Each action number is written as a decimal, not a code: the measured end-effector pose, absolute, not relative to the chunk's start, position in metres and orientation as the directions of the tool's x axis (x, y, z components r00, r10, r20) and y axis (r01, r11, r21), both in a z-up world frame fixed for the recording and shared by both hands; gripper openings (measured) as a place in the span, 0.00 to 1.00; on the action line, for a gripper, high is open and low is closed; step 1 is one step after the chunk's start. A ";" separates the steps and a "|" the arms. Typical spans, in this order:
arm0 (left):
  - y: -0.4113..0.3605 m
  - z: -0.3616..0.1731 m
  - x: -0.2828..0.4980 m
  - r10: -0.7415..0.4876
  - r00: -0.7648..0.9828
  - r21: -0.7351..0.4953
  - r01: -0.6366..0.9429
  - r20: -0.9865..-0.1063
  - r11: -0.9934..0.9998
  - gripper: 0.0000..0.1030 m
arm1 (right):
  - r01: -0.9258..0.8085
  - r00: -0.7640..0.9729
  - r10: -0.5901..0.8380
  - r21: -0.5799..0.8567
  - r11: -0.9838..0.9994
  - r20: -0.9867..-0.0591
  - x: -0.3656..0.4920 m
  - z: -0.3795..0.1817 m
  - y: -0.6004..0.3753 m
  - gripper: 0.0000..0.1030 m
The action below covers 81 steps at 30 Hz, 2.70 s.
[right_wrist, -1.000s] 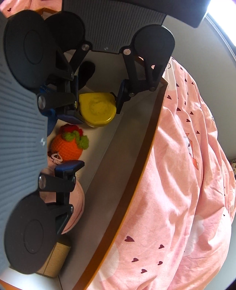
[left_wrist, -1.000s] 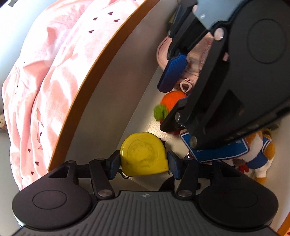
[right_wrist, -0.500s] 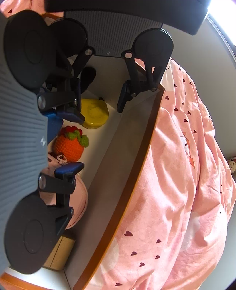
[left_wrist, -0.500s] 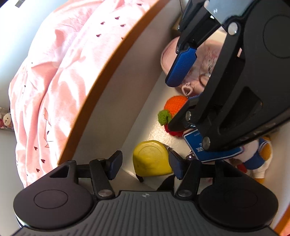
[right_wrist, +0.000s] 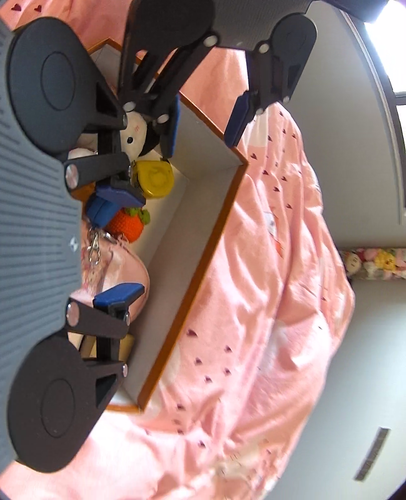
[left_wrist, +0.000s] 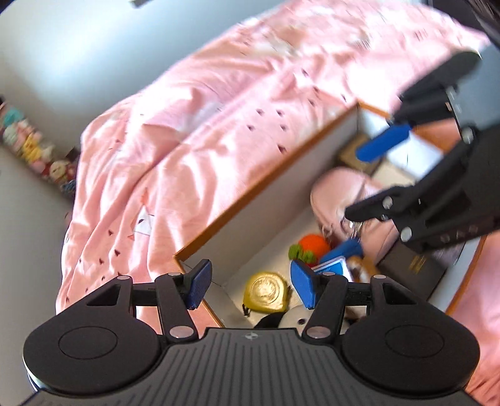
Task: Organize objects
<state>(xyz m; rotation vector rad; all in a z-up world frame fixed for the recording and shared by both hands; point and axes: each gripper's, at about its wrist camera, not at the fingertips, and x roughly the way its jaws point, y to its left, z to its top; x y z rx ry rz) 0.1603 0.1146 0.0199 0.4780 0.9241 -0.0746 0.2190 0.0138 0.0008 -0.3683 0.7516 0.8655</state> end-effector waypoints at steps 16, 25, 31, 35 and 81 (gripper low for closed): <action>0.082 0.064 0.095 0.177 0.784 0.086 -0.157 -0.594 0.984 0.70 | -0.638 0.682 0.549 -0.025 0.770 -0.484 0.125 0.053 -0.063 0.77; 0.076 0.025 0.074 0.194 0.799 -0.020 -0.249 -0.570 0.968 0.70 | -0.497 0.777 0.461 0.030 0.867 -0.429 0.089 0.037 -0.090 0.77; 0.070 0.009 0.073 0.215 0.760 -0.012 -0.281 -0.613 0.959 0.74 | -0.489 0.742 0.452 0.060 0.870 -0.495 0.083 0.011 -0.091 0.77; 0.070 -0.003 0.075 0.222 0.720 -0.009 -0.302 -0.657 0.953 0.74 | -0.481 0.719 0.431 0.058 0.875 -0.545 0.084 -0.006 -0.089 0.77; 0.050 -0.008 0.065 0.248 0.703 0.045 -0.294 -0.666 0.955 0.82 | -0.451 0.709 0.407 0.074 0.889 -0.576 0.085 -0.023 -0.089 0.88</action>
